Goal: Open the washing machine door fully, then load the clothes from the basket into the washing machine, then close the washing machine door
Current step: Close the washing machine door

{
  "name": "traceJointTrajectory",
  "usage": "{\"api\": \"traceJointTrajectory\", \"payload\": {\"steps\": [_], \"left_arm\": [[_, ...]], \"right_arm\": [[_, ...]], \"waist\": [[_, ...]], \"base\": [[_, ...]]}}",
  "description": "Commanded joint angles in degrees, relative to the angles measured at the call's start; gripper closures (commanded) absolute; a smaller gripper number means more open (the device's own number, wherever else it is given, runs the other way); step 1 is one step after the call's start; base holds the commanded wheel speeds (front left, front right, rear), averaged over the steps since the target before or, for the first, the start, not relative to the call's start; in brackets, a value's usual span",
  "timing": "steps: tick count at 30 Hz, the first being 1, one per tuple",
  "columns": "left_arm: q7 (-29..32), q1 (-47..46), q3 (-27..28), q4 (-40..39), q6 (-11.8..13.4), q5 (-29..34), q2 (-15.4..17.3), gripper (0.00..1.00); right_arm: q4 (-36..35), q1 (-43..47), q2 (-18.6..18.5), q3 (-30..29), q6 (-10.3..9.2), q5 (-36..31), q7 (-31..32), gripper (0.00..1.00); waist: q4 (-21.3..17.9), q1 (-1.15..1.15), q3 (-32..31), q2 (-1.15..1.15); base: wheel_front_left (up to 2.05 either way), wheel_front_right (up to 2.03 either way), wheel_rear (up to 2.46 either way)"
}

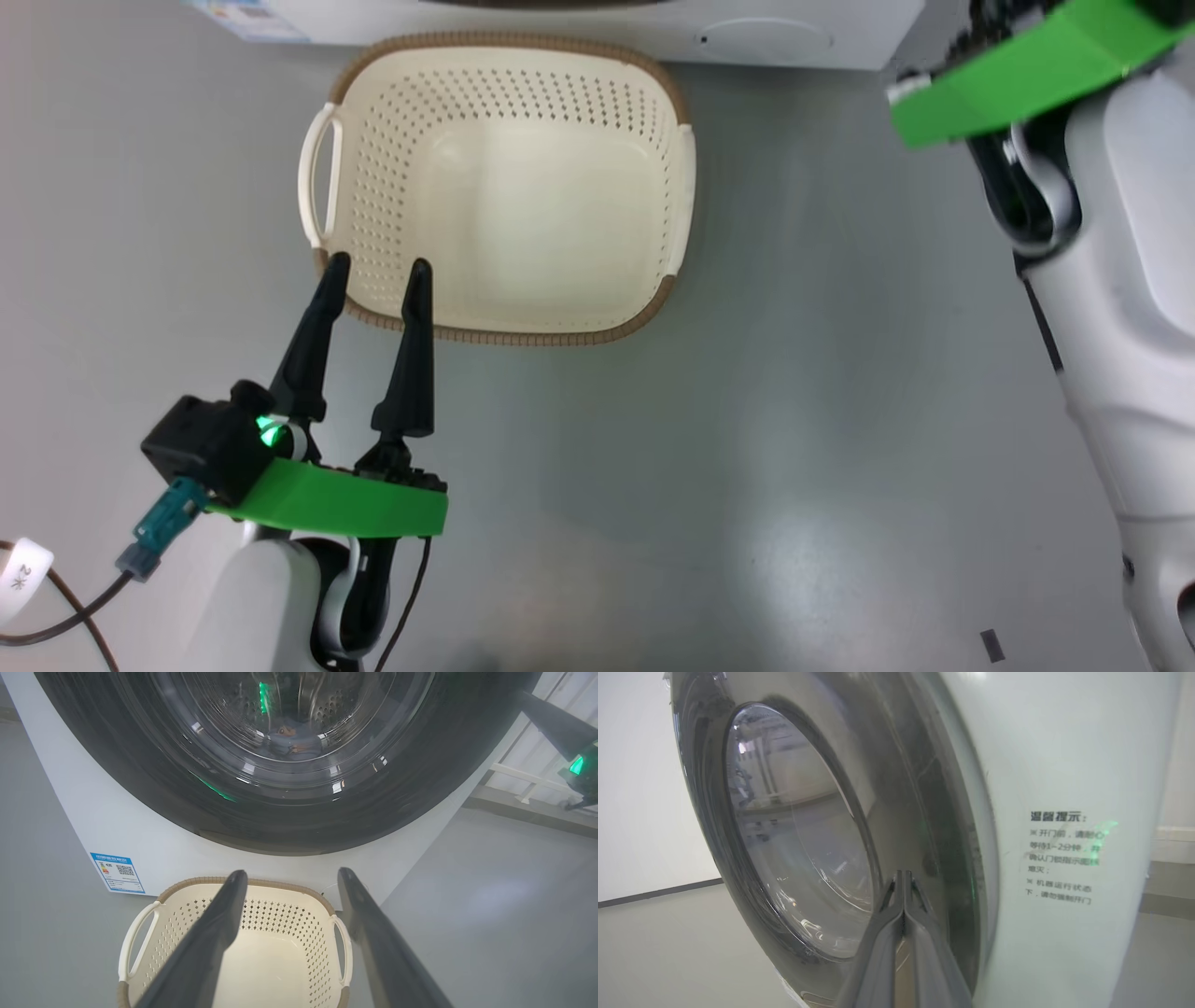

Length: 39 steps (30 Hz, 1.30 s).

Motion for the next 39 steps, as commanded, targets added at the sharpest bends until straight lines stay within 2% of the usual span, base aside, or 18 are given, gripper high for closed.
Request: {"api": "traceJointTrajectory", "payload": {"steps": [1, 8, 16, 17, 18, 19, 20, 21, 34, 39], "left_arm": [[-0.4, 0.8, 2.1, -0.9, -0.1, 0.2, 1.1, 0.00], [-0.4, 1.6, 2.9, -0.7, -0.1, 0.7, 1.1, 0.00], [-0.4, 3.1, 4.3, -0.1, -0.1, 2.3, 1.1, 0.00], [-0.4, 3.3, 4.5, 0.1, -0.1, 2.8, 1.1, 0.00], [-0.4, 3.6, 4.7, 0.3, -0.1, 3.2, 1.1, 0.00], [-0.4, 3.9, 5.0, 0.5, -0.1, 3.5, 1.1, 0.00], [-0.4, 4.2, 5.2, 0.6, -0.1, 3.7, 1.1, 0.00], [-0.4, 4.5, 5.5, 0.7, -0.1, 4.0, 1.1, 0.00], [-0.4, 8.6, 10.4, 2.0, -0.1, 5.5, 1.1, 0.00], [-0.4, 10.1, 12.6, 2.2, -0.1, 6.3, 1.1, 0.00]], "right_arm": [[-2.1, 4.0, 0.3, 0.8, -0.34, 1.5, -0.2, 1.00], [-4.9, 11.0, -1.5, 1.9, -0.34, 2.2, -0.2, 1.00], [-6.6, 20.1, -0.9, 2.2, -0.34, 2.2, -0.2, 0.99], [-6.6, 21.3, -0.7, 2.2, -0.34, 2.3, -0.2, 0.87], [-6.7, 22.3, -0.5, 2.0, -0.34, 2.3, -0.2, 0.67], [-6.7, 23.3, -0.3, 1.9, -0.34, 2.3, -0.2, 0.53], [-6.7, 24.4, 0.0, 1.6, -0.34, 2.2, -0.2, 0.14], [-6.8, 25.3, 0.3, 1.4, -0.34, 2.1, -0.2, 0.00], [-8.1, 36.2, 3.1, -2.0, -0.34, 0.8, -0.2, 0.00], [-9.2, 40.7, 3.2, -4.0, -0.34, -0.5, -0.2, 0.00]], "waist": [[-1.3, 0.00, -2.0, 0.00], [-3.1, 0.00, -5.0, 0.00], [-5.7, 0.00, -9.1, 0.00], [-6.1, 0.00, -9.7, 0.00], [-6.4, 0.00, -10.3, 0.00], [-6.8, 0.00, -10.9, 0.00], [-7.2, 0.00, -11.4, 0.00], [-7.5, 0.00, -12.0, 0.00], [-11.8, 0.00, -19.3, 0.00], [-13.3, 0.00, -21.6, 0.00]], "base": [[0.00, 0.00, 0.00], [0.00, 0.00, 0.00], [0.00, 0.00, 0.00], [0.00, 0.00, 0.00], [0.00, 0.00, 0.00], [0.00, 0.00, 0.00], [0.00, 0.00, 0.00], [0.00, 0.00, 0.00], [0.00, 0.00, 0.00], [0.00, 0.00, 0.00]]}}
